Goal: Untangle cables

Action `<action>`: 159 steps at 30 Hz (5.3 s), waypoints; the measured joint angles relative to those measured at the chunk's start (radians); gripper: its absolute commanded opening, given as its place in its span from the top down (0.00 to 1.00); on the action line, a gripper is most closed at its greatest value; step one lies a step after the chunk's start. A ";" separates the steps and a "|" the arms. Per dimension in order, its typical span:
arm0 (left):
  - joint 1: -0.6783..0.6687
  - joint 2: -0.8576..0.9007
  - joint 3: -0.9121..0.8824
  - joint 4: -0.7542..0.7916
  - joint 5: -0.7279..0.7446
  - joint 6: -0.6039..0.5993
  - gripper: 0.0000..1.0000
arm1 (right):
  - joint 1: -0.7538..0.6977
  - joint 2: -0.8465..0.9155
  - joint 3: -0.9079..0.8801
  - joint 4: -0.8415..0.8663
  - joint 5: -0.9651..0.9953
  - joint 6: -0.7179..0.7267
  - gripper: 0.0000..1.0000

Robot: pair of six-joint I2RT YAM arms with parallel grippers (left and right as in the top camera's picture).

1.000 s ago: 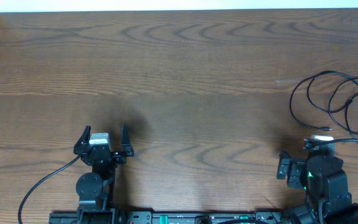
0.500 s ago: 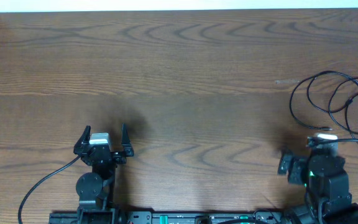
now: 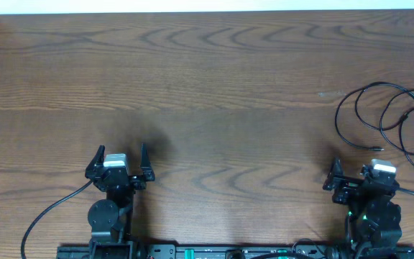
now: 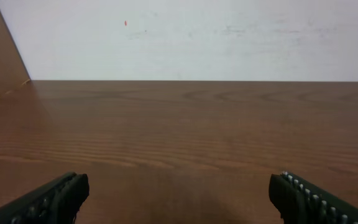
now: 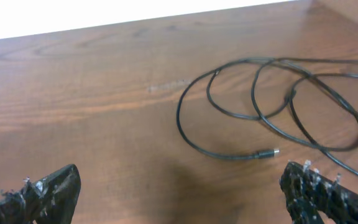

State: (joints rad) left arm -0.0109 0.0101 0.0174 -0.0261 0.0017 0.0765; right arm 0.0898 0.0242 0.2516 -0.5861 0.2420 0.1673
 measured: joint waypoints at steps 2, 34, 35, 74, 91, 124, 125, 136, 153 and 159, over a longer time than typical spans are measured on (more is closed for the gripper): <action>0.000 0.000 0.000 0.000 0.000 0.000 0.02 | -0.016 -0.009 -0.024 0.046 -0.015 -0.006 0.01; 0.000 0.000 0.000 0.000 0.000 0.000 0.02 | -0.027 -0.013 -0.241 0.522 -0.123 -0.075 0.01; 0.000 0.000 0.000 0.000 0.000 0.000 0.02 | -0.027 -0.013 -0.241 0.522 -0.126 -0.085 0.01; 0.000 0.000 0.000 0.000 0.000 0.000 0.02 | -0.027 -0.013 -0.241 0.520 -0.142 -0.202 0.01; 0.000 0.000 0.000 0.000 0.000 0.000 0.02 | -0.027 -0.013 -0.241 0.520 -0.142 -0.202 0.01; 0.000 0.000 0.000 0.000 0.000 0.000 0.02 | -0.027 -0.013 -0.241 0.520 -0.142 -0.202 0.01; 0.000 0.000 0.000 0.000 0.000 0.000 0.02 | -0.027 -0.013 -0.241 0.520 -0.142 -0.202 0.01; 0.000 0.000 0.000 0.000 0.000 0.000 0.02 | -0.027 -0.013 -0.241 0.520 -0.142 -0.202 0.01; 0.000 0.000 0.000 0.000 0.000 0.000 0.02 | -0.027 -0.013 -0.241 0.520 -0.142 -0.202 0.01; 0.000 0.000 0.000 0.000 0.000 0.000 0.02 | -0.027 -0.013 -0.241 0.520 -0.142 -0.202 0.01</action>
State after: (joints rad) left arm -0.0109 0.0101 0.0177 -0.0261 0.0017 0.0769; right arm 0.0628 0.0113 0.0101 -0.0658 0.1005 -0.0345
